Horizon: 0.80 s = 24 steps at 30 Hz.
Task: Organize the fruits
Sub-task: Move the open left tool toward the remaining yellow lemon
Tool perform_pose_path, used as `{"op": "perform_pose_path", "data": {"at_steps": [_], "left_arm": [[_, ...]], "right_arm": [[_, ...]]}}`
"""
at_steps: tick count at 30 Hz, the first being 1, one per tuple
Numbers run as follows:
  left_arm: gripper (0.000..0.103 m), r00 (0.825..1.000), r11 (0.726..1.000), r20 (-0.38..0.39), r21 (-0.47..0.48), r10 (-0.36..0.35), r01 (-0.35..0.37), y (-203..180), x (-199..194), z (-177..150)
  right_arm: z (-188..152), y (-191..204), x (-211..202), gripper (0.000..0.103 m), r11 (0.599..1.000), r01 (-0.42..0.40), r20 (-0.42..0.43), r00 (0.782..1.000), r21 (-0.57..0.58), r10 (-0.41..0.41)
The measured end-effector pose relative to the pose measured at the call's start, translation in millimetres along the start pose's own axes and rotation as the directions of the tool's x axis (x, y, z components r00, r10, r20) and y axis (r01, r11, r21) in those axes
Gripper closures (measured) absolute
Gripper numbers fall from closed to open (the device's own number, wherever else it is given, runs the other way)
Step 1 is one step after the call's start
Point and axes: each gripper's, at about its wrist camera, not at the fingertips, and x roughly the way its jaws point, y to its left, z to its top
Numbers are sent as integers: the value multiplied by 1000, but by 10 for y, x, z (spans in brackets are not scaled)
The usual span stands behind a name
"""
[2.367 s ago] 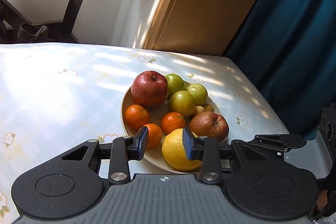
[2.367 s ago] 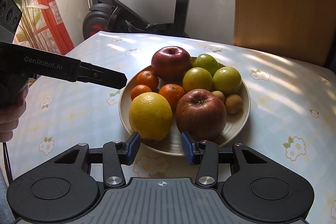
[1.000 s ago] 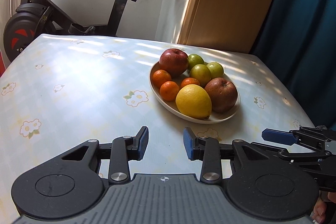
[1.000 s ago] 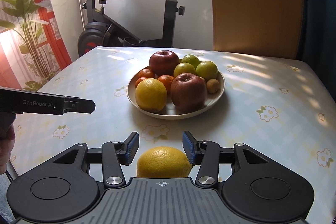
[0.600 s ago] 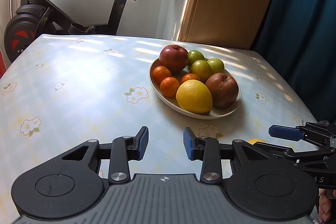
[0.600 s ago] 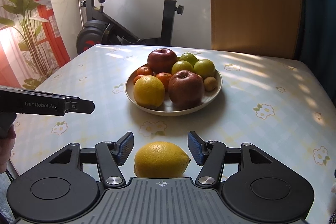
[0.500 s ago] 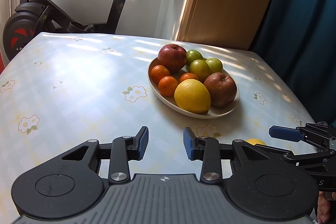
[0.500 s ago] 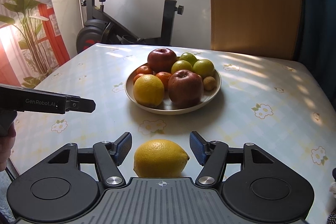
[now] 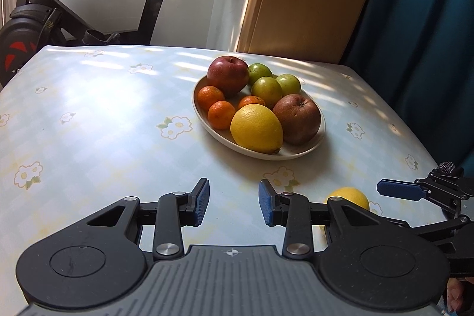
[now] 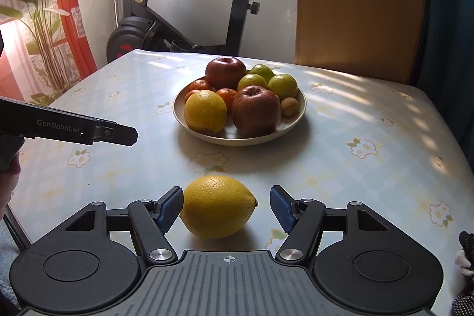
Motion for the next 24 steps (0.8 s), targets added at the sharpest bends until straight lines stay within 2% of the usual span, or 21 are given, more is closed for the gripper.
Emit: {"op": "perform_pose_path", "data": {"at_steps": [9,24], "left_arm": [[65,1000,1000,-2,8,-5,5,-13,-9,-15],[65,1000,1000,-25,5,-14,14,-9,34,-29]], "right_arm": [[-73,-26,17,37,1000,-3,-35,999,-4,3],[-149,18,104,33,995,28,-81,996,-94,-35]]}}
